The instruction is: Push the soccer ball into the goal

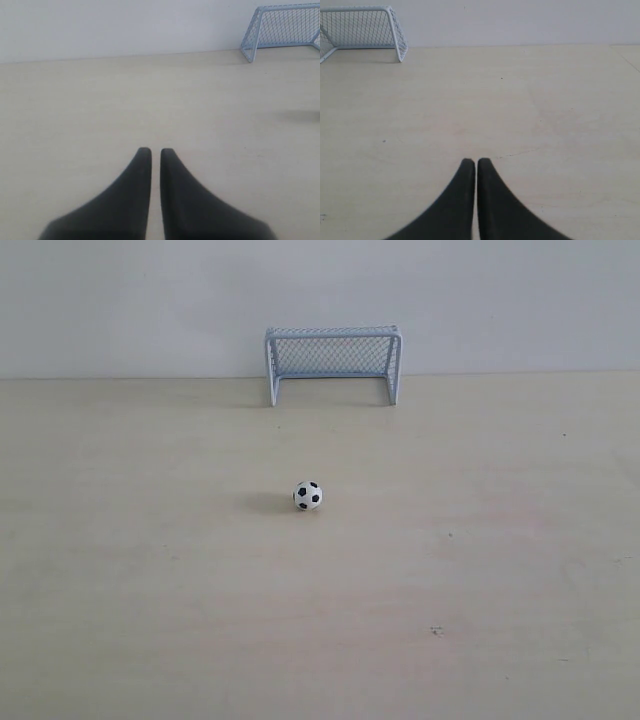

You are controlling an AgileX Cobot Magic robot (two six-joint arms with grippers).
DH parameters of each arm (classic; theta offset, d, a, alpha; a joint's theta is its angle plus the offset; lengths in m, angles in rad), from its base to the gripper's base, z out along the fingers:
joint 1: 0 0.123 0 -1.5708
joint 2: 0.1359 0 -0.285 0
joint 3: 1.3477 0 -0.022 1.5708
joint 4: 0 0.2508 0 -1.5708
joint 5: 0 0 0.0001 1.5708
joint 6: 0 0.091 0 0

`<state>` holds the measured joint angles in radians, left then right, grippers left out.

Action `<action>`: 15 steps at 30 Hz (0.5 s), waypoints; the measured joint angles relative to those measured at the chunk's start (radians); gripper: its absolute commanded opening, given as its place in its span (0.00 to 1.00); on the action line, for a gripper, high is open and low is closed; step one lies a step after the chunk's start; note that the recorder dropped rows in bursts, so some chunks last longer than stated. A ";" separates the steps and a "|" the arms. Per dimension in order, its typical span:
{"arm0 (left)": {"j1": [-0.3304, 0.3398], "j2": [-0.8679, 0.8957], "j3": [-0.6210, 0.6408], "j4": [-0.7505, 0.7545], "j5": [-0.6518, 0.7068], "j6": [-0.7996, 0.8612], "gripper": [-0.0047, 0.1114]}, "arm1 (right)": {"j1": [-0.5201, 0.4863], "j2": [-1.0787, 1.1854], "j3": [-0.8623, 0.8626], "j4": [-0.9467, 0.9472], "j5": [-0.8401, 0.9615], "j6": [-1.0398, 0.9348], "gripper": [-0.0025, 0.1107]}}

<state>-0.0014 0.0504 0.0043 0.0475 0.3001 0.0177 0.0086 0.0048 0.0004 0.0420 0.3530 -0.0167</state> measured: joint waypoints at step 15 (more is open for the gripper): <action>0.000 0.000 0.000 0.000 0.000 0.000 0.09 | 0.000 0.000 0.000 0.000 -0.050 0.000 0.02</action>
<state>-0.0014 0.0504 0.0043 0.0475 0.3001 0.0177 0.0086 0.0048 0.0004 0.0420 0.3027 -0.0167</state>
